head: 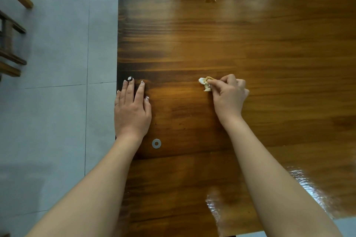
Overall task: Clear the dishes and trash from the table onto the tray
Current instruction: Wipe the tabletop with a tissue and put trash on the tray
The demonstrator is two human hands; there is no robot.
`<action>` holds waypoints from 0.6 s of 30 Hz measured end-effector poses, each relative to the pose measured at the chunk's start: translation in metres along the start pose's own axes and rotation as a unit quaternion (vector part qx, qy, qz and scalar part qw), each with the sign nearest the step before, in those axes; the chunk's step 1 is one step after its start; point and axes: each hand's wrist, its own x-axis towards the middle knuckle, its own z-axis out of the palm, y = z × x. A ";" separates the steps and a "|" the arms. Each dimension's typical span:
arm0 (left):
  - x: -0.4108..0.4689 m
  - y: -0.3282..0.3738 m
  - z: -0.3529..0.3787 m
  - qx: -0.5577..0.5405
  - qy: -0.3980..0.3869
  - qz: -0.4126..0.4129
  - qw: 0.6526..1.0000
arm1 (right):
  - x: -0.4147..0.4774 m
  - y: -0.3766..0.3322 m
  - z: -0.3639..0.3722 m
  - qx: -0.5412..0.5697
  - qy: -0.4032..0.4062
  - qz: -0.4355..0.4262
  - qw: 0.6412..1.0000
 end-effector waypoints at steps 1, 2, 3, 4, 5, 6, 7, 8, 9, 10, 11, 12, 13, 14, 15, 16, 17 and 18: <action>0.000 -0.001 0.000 0.000 0.000 0.001 1.000 | -0.004 0.001 0.000 0.004 -0.001 -0.001 1.000; 0.000 0.000 0.000 0.001 0.000 0.001 1.000 | -0.011 0.002 -0.001 0.006 -0.001 -0.007 1.000; -0.001 -0.001 0.000 0.002 -0.002 0.002 1.000 | -0.020 0.005 -0.001 0.005 0.002 -0.013 1.000; -0.001 -0.001 0.000 0.001 -0.003 0.003 1.000 | -0.030 0.009 -0.002 0.003 0.006 -0.018 1.000; 0.000 -0.001 0.001 0.000 -0.003 0.004 1.000 | -0.040 0.012 -0.003 0.003 0.008 -0.021 1.000; 0.000 -0.003 0.001 0.001 -0.003 0.006 1.000 | -0.051 0.014 -0.003 0.004 0.005 -0.021 1.000; 0.000 -0.002 0.003 0.001 -0.002 0.006 1.000 | -0.059 0.016 -0.004 0.005 0.000 -0.020 1.000; 0.001 -0.003 0.003 0.002 -0.002 0.005 1.000 | -0.064 0.016 -0.004 0.008 -0.007 -0.015 1.000; 0.000 -0.003 0.003 0.001 -0.003 0.004 1.000 | -0.066 0.017 -0.005 0.008 -0.012 -0.009 1.000; 0.000 -0.002 0.003 -0.001 -0.006 0.002 1.000 | -0.065 0.016 -0.006 0.008 -0.018 -0.003 1.000; -0.001 -0.002 0.003 -0.003 -0.009 0.000 1.000 | -0.063 0.015 -0.007 0.006 -0.024 -0.001 1.000; -0.001 -0.001 0.002 -0.004 -0.013 -0.002 1.000 | -0.058 0.013 -0.008 0.002 -0.027 -0.003 1.000; -0.002 -0.002 0.002 -0.005 -0.018 -0.005 1.000 | -0.054 0.011 -0.009 0.000 -0.029 -0.007 1.000; -0.002 -0.001 0.000 -0.006 -0.023 -0.007 1.000 | -0.050 0.009 -0.012 0.002 -0.027 -0.012 1.000; -0.001 0.001 -0.002 -0.011 -0.027 -0.011 1.000 | -0.043 0.008 -0.016 0.010 -0.019 -0.018 1.000; 0.000 0.002 -0.004 -0.022 -0.031 -0.020 0.999 | -0.035 0.006 -0.019 0.021 -0.007 -0.024 0.999; 0.002 0.004 -0.006 -0.036 -0.034 -0.035 0.998 | -0.026 0.004 -0.022 0.036 0.006 -0.028 0.999; 0.003 0.008 -0.009 -0.053 -0.034 -0.056 0.996 | -0.017 0.003 -0.024 0.051 0.016 -0.027 0.998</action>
